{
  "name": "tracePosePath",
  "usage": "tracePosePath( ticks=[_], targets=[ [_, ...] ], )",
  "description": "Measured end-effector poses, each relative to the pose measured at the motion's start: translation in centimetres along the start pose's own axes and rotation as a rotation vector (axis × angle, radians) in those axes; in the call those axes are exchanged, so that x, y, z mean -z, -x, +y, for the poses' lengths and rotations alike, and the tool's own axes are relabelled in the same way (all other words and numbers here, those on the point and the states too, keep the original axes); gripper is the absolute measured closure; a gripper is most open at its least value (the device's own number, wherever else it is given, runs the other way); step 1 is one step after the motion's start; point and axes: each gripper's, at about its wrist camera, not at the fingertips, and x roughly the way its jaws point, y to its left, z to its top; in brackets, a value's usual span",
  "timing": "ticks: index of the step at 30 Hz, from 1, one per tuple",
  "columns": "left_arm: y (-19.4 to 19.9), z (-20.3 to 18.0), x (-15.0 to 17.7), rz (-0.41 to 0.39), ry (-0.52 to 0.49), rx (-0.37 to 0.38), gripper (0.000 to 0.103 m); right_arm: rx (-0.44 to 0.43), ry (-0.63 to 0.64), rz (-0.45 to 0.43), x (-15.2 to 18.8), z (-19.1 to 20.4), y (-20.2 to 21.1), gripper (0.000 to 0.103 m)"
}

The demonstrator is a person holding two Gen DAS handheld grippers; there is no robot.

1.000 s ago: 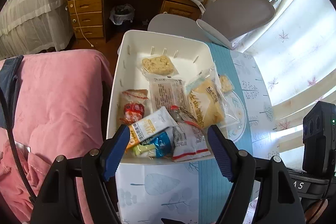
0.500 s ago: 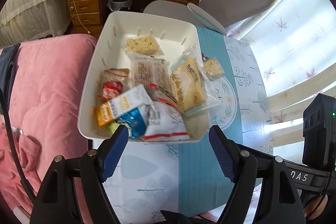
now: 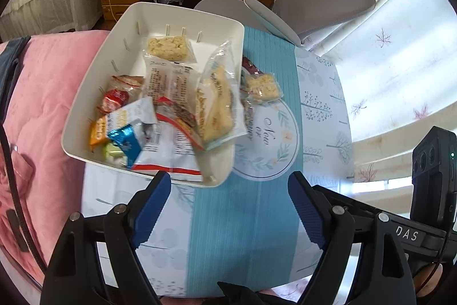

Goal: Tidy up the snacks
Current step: 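Move both grippers back to the snacks left on the table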

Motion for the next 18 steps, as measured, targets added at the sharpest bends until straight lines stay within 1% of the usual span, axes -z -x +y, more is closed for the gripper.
tracePosePath(
  ticks=[6,11,18],
  targets=[
    [-1.3,-2.6,0.4,-0.02,0.052,-0.002,0.019,0.014,0.067,-0.022,-1.9,-2.5,1.7,0.035],
    [-2.7,-4.5,0.8,-0.04,0.1,-0.018,0.019,0.032,0.147,-0.05,-3.9,-4.0,2.6,0.035],
    [-4.3,-6.0,0.4,-0.049,0.122,-0.042,0.019,0.081,0.255,-0.101,-7.6,-4.9,3.1,0.035]
  ],
)
